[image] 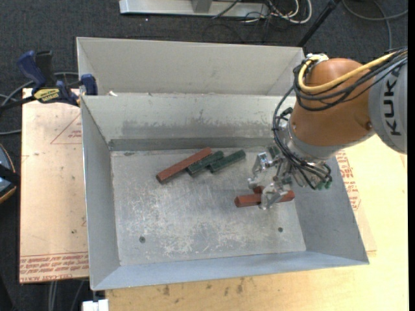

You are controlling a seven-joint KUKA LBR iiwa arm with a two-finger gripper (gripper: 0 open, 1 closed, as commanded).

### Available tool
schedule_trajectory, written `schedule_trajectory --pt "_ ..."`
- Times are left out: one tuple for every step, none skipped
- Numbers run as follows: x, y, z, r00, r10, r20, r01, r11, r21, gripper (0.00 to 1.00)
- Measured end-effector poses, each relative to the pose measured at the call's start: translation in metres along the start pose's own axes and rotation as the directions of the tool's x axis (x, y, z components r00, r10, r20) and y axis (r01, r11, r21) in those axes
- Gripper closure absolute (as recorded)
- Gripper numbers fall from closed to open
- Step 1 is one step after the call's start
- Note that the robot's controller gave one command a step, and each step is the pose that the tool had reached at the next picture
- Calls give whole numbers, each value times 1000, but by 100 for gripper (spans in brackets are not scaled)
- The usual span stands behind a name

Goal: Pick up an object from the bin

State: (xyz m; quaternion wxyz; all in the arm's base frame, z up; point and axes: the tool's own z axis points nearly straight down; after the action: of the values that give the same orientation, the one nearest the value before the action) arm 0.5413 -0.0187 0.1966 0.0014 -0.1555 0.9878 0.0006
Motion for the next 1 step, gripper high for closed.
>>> schedule_trajectory --pt "0 0 0 1000 0 0 0 1000 0 100"
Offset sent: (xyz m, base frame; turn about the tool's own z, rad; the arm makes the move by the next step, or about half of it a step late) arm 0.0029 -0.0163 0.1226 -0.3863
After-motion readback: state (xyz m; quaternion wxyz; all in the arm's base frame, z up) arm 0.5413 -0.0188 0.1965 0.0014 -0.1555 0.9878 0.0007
